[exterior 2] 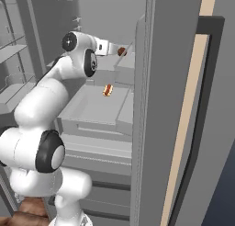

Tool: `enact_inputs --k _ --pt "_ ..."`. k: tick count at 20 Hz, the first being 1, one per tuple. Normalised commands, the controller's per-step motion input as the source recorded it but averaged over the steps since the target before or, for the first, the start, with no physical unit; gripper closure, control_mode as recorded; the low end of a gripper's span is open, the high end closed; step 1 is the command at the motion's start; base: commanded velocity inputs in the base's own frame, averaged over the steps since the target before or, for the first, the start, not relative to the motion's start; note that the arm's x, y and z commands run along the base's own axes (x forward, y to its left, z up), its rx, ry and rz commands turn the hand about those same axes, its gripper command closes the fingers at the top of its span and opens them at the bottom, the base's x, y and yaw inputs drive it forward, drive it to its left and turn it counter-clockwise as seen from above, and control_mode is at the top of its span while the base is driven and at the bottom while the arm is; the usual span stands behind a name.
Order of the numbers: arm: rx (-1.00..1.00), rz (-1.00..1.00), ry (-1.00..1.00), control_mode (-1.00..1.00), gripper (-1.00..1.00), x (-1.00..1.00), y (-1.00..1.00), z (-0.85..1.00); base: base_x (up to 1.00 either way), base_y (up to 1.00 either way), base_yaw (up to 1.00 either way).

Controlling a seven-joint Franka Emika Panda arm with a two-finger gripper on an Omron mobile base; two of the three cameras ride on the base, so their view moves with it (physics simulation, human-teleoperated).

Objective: Pick the pear and apple from the fridge and place them on the plate next to the blender to make a fruit smoothie.

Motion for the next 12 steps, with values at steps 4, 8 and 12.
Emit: enact_inputs --k 4,8,12 --pt "0.0 0.2 0.03 -1.0 1.0 -1.0 0.6 0.53 0.0 0.0 0.0" --pt "0.0 0.24 0.17 -1.0 1.0 -1.0 0.51 0.19 0.0 0.0 0.0" --pt "0.0 0.17 0.29 -1.0 1.0 -1.0 0.33 -0.68 0.0 0.0 0.0"
